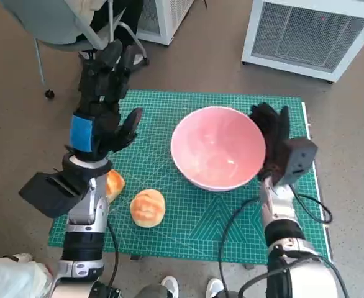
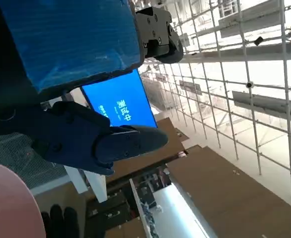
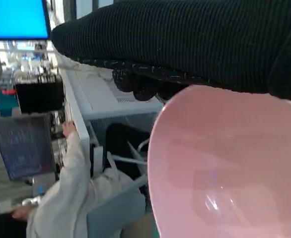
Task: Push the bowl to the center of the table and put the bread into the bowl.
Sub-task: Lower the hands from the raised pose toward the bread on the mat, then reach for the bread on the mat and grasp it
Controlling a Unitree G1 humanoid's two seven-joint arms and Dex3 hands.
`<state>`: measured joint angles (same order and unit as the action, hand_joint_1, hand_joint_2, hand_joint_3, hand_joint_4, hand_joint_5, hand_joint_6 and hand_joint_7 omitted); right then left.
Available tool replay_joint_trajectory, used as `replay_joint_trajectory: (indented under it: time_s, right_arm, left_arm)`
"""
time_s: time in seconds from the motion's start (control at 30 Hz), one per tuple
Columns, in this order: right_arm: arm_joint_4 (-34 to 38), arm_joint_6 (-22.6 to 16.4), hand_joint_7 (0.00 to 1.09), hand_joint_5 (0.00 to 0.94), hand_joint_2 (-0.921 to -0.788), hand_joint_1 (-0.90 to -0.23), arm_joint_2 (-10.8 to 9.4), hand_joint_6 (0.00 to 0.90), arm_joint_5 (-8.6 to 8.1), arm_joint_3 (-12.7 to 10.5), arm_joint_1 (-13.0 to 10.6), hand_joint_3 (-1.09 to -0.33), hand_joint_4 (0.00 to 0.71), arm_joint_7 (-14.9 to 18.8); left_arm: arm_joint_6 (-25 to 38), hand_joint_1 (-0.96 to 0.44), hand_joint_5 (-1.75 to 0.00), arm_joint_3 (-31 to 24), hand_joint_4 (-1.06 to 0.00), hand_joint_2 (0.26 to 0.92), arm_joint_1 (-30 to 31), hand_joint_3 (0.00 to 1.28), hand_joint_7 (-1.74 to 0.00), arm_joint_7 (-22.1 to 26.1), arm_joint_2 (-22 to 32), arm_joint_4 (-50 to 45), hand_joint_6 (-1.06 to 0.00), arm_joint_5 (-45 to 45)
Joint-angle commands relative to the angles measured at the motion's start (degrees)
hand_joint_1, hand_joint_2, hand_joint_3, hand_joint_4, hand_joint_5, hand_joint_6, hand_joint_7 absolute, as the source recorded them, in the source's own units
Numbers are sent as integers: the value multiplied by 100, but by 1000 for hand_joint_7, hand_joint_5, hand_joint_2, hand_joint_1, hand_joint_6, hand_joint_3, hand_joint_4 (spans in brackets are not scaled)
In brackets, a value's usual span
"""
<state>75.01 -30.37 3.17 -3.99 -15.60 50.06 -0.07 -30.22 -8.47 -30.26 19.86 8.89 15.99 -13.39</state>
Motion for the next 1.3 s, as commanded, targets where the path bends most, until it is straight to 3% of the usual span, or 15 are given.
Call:
replay_joint_trajectory:
  time_s: [0.03,0.23,0.4,0.5,0.7,0.77,0.9,1.07,1.3]
  right_arm:
    - [97,230,494,4,-921,-507,-25,119,86,32,70,-859,299,-108]
    - [58,160,504,2,-921,-511,114,114,131,82,64,-860,286,-152]
    - [-11,-117,503,7,-921,-528,346,112,22,-44,53,-846,294,-72]
    - [-118,-462,483,7,-921,-534,448,127,-9,-78,86,-838,302,-2]
    - [-406,-1283,451,6,-921,-557,595,139,5,-2,88,-829,309,170]
    - [-530,-1602,445,7,-921,-565,614,142,50,59,67,-830,314,200]
    - [-914,-2474,438,11,-921,-572,699,147,295,290,-29,-834,324,186]
    - [-1436,-3436,424,7,-921,-577,779,146,518,508,-150,-827,322,279]
    - [-1921,-4051,408,2,-921,-556,847,149,816,713,-188,-831,315,241]
  left_arm:
    - [9,-425,-10,-78,-215,921,165,418,-498,-22,136,-178,-74,3]
    - [47,-433,-6,-175,-211,921,386,410,-479,53,356,-306,-80,-7]
    - [434,-446,-2,-316,-206,921,812,408,-451,-146,1118,-710,-60,870]
    - [1345,-462,-2,-447,-206,921,1239,407,-440,-247,1699,-1474,-55,1639]
    - [2759,-450,-2,-629,-219,921,1796,388,-294,-197,2236,-2554,-133,2289]
    - [3097,-441,-2,-638,-225,921,1915,369,-256,-171,2372,-2783,-156,2486]
    - [3901,-442,-2,-587,-234,921,2169,313,-176,2,2679,-3266,-201,2921]
    - [5166,-473,-1,-329,-208,921,2410,224,-89,602,3134,-3991,-234,3467]
    - [6340,-518,0,243,-168,921,2616,176,-42,1441,3722,-4811,-216,4264]
